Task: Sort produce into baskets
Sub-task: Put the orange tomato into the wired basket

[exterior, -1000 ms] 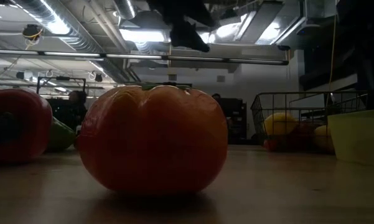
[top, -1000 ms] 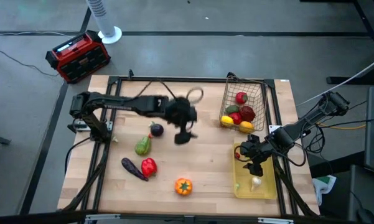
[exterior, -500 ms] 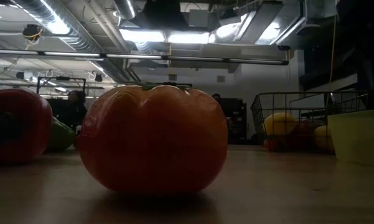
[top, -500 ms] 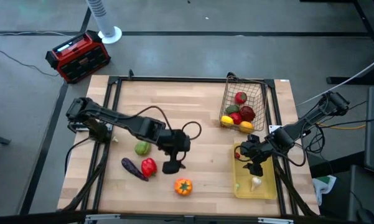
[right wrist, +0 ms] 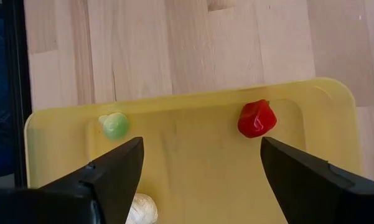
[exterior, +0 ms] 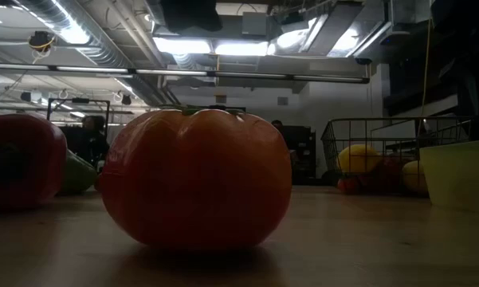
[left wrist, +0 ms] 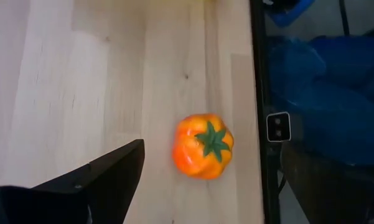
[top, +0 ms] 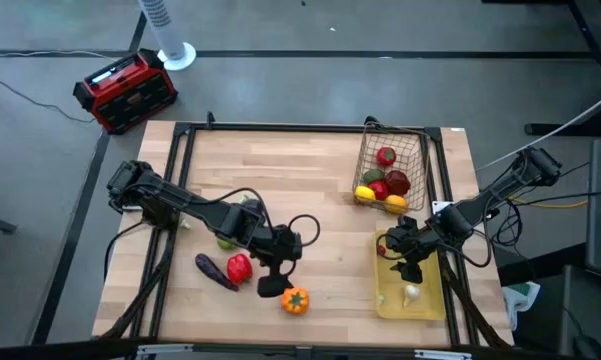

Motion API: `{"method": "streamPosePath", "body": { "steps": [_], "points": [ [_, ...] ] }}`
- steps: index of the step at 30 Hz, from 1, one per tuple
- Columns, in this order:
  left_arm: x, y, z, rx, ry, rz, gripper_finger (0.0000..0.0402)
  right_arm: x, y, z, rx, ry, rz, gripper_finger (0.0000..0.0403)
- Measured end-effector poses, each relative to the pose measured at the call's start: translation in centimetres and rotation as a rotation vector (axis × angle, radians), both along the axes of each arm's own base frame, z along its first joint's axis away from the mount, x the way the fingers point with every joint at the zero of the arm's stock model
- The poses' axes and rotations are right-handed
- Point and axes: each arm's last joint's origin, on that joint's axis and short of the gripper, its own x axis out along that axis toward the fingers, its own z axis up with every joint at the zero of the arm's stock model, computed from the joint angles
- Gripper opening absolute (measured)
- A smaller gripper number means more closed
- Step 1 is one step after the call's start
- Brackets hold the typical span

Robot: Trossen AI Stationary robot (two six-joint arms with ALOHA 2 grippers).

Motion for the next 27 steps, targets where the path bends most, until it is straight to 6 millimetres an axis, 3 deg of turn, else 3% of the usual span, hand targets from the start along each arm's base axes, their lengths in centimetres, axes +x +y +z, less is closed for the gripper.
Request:
{"method": "streamPosePath", "body": {
  "steps": [9,19,27],
  "points": [
    [0.1,0.0,0.1,0.002,-0.014,-0.008,0.0369,0.0,0.0,0.0,0.000,0.000,0.000,0.0321],
    [0.1,-0.6,-0.3,0.036,-0.026,-0.077,0.0397,0.0,0.0,0.0,0.001,0.000,0.000,0.0321],
    [0.4,-2.5,-2.2,0.007,0.038,-0.103,0.0397,0.0,0.0,0.0,0.001,0.000,0.000,0.0321]
  ]
}}
